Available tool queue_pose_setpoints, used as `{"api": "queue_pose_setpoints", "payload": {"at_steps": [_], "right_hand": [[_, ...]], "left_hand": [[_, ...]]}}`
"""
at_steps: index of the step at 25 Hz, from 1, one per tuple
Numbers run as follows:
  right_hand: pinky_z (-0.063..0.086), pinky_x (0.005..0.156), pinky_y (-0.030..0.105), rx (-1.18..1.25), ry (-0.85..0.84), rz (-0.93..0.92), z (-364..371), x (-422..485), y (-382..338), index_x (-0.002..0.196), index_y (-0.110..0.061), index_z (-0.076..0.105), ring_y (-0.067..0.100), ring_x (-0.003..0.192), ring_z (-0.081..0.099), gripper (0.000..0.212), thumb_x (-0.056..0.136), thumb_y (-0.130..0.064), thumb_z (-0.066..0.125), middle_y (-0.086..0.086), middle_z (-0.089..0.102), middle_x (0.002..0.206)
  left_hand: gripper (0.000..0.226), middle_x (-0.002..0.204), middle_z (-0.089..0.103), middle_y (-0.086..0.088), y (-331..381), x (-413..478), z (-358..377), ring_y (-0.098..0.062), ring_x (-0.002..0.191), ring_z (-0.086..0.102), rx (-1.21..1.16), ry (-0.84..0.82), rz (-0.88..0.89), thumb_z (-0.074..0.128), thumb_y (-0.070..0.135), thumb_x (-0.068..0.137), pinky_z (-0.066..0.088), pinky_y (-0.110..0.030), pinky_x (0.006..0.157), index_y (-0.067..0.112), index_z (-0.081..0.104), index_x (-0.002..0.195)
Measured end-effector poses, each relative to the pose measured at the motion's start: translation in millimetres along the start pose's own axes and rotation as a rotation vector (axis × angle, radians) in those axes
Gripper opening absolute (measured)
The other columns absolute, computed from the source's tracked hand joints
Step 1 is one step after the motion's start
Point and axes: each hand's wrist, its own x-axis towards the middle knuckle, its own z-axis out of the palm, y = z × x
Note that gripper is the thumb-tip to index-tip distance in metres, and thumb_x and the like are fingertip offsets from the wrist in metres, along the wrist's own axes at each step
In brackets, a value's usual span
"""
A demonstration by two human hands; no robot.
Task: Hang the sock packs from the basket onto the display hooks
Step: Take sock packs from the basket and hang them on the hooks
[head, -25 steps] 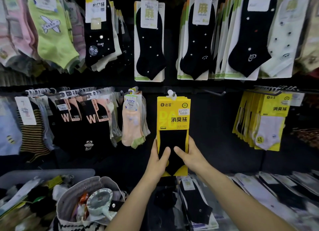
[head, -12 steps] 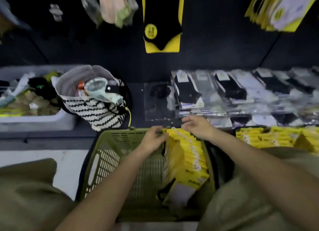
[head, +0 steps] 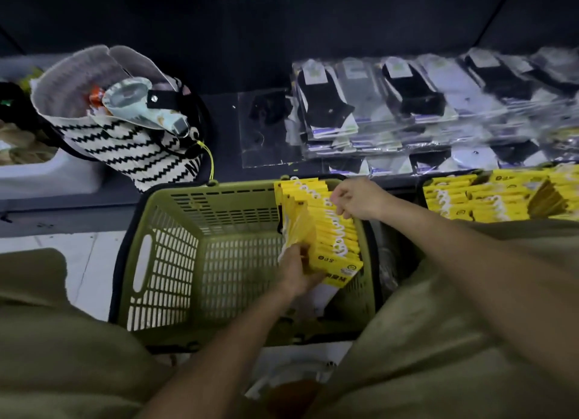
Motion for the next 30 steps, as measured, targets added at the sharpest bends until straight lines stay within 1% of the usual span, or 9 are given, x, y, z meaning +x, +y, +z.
{"api": "queue_pose_setpoints", "payload": {"at_steps": [5, 10, 14, 18, 22, 24, 26, 28, 30], "right_hand": [[0.046, 0.062, 0.024, 0.032, -0.041, 0.007, 6, 8, -1, 0.091, -0.015, 0.061, 0.007, 0.059, 0.061, 0.012, 0.094, -0.015, 0.049, -0.002, 0.065, 0.074], [0.042, 0.054, 0.021, 0.014, -0.132, 0.014, 8, 12, -4, 0.095, -0.014, 0.061, 0.007, 0.060, 0.060, 0.014, 0.096, -0.015, 0.046, -0.005, 0.063, 0.072], [0.042, 0.053, 0.020, 0.060, -0.150, -0.011, 10, 13, -12, 0.096, -0.013, 0.061, 0.007, 0.059, 0.059, 0.018, 0.097, -0.012, 0.043, -0.004, 0.061, 0.072], [0.043, 0.054, 0.020, 0.086, -0.156, -0.008, 8, 9, -14, 0.098, -0.011, 0.060, 0.008, 0.061, 0.059, 0.017, 0.096, -0.009, 0.044, -0.002, 0.062, 0.074], [0.046, 0.058, 0.022, 0.103, -0.170, -0.006, 3, 0, -15, 0.100, -0.010, 0.063, 0.011, 0.069, 0.060, 0.013, 0.091, -0.018, 0.057, 0.005, 0.064, 0.089], [0.048, 0.078, 0.028, -0.010, -0.240, -0.037, -1, -5, -15, 0.109, -0.013, 0.062, 0.015, 0.092, 0.060, 0.033, 0.083, -0.034, 0.067, 0.002, 0.059, 0.104], [0.041, 0.095, 0.028, -0.174, -0.358, -0.042, -2, -10, -14, 0.126, -0.016, 0.052, 0.017, 0.117, 0.050, 0.062, 0.075, -0.045, 0.072, 0.000, 0.050, 0.121], [0.038, 0.100, 0.026, -0.204, -0.389, -0.048, 2, -11, -13, 0.133, -0.019, 0.043, 0.019, 0.125, 0.043, 0.077, 0.069, -0.043, 0.078, 0.002, 0.042, 0.135], [0.039, 0.103, 0.031, -0.228, -0.342, -0.075, 9, -12, -10, 0.135, -0.023, 0.037, 0.023, 0.125, 0.042, 0.088, 0.062, -0.041, 0.083, 0.006, 0.038, 0.139]], "left_hand": [[0.063, 0.126, 0.046, -0.013, -3, 6, 3, -0.026, 0.117, 0.049, 0.186, 0.031, 0.041, 0.080, 0.014, 0.069, 0.042, -0.037, 0.100, 0.008, 0.049, 0.123], [0.048, 0.101, 0.055, 0.001, -10, 7, -3, -0.021, 0.101, 0.056, 0.035, 0.091, -0.002, 0.078, 0.006, 0.069, 0.045, -0.031, 0.086, 0.017, 0.043, 0.101], [0.070, 0.123, 0.052, -0.017, -11, 8, 0, -0.033, 0.117, 0.051, -0.030, -0.033, 0.063, 0.080, -0.001, 0.065, 0.044, -0.047, 0.098, 0.004, 0.042, 0.124], [0.077, 0.126, 0.046, -0.015, -16, 2, 1, -0.029, 0.118, 0.046, 0.239, 0.025, 0.118, 0.080, 0.019, 0.068, 0.040, -0.037, 0.101, 0.014, 0.041, 0.135], [0.065, 0.133, 0.039, -0.014, -13, -7, -5, -0.027, 0.124, 0.041, 0.115, 0.097, 0.075, 0.077, 0.012, 0.073, 0.031, -0.027, 0.106, 0.008, 0.047, 0.131], [0.054, 0.130, 0.048, -0.015, -13, -12, -19, -0.026, 0.121, 0.048, -0.062, 0.090, 0.056, 0.071, 0.004, 0.078, 0.038, -0.033, 0.105, 0.003, 0.047, 0.126], [0.047, 0.117, 0.059, -0.012, -13, -16, -35, -0.020, 0.107, 0.057, -0.224, 0.067, 0.059, 0.065, 0.000, 0.082, 0.050, -0.025, 0.088, 0.006, 0.045, 0.124], [0.047, 0.107, 0.060, 0.000, -9, -16, -48, -0.012, 0.098, 0.058, -0.254, 0.082, 0.064, 0.065, 0.002, 0.083, 0.050, -0.013, 0.073, 0.010, 0.044, 0.124], [0.045, 0.107, 0.060, 0.000, -6, -14, -56, -0.012, 0.098, 0.058, -0.277, 0.081, 0.060, 0.065, 0.001, 0.083, 0.050, -0.015, 0.075, 0.011, 0.045, 0.123]]}}
